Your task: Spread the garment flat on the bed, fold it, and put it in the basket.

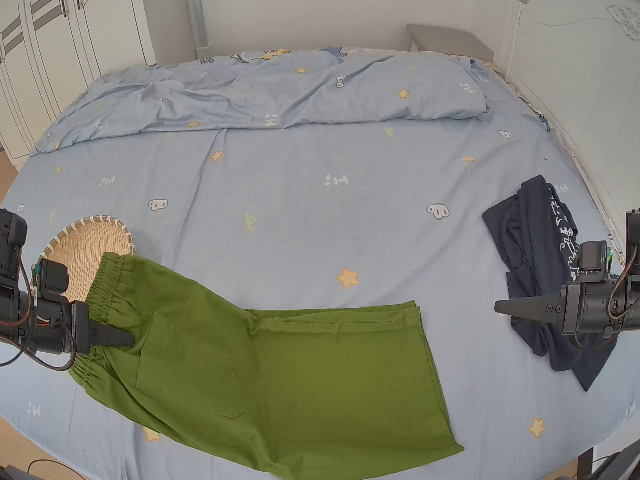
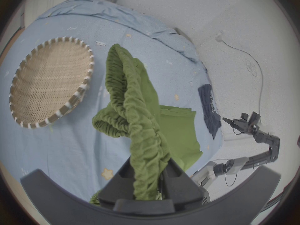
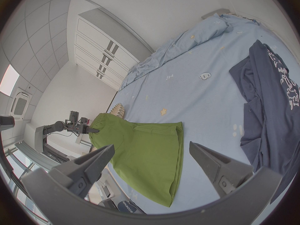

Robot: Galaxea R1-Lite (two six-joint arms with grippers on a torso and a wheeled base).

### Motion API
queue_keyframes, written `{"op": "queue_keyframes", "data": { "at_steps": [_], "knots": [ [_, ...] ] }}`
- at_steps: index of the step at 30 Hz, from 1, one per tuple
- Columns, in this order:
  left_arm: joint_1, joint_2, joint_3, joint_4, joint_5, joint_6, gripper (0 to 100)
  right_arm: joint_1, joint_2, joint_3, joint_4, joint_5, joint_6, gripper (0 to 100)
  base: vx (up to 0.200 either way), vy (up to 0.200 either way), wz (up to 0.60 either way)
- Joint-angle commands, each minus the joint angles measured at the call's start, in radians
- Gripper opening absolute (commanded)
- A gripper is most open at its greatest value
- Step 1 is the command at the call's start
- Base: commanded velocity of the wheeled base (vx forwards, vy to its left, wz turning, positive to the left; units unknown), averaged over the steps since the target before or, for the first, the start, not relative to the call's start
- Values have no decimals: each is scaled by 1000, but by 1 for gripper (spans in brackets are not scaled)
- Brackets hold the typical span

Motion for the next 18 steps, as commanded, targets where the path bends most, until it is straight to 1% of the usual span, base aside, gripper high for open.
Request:
{"op": "queue_keyframes", "data": {
  "at_steps": [1, 3, 5, 6, 7, 8, 11, 14, 18],
  "knots": [
    [-116, -29, -27, 19, 5, 8, 0, 17, -1, 3, -1, -11, 0, 100, 0, 0, 0],
    [-159, -27, -16, 19, 19, 19, 0, 17, 0, 4, -1, -11, 0, 100, 0, 0, 0],
    [-174, -27, -8, 16, 30, 32, 0, 17, 0, 4, -1, -11, 0, 100, 0, 0, 0],
    [-195, -20, 2, 10, 56, 59, 0, 18, 0, 4, -1, -11, 0, 100, 0, 0, 0],
    [-198, -18, 2, 9, 62, 64, 0, 18, 0, 4, -1, -11, 0, 100, 0, 0, 0],
    [-218, -1, -4, 10, 87, 76, 0, 18, 2, 4, -1, -11, 0, 100, 0, 0, 0],
    [-271, 5, -13, 9, 111, 74, 0, 20, 3, 4, -1, -11, -2, 100, 0, 0, 0],
    [-323, 8, -25, 15, 119, 71, 0, 20, 3, 4, -1, -11, 0, 100, 0, 0, 0],
    [-402, 54, -84, 16, 160, 61, 0, 20, 3, 6, -1, -11, 0, 100, 0, 0, 0]
  ]
}}
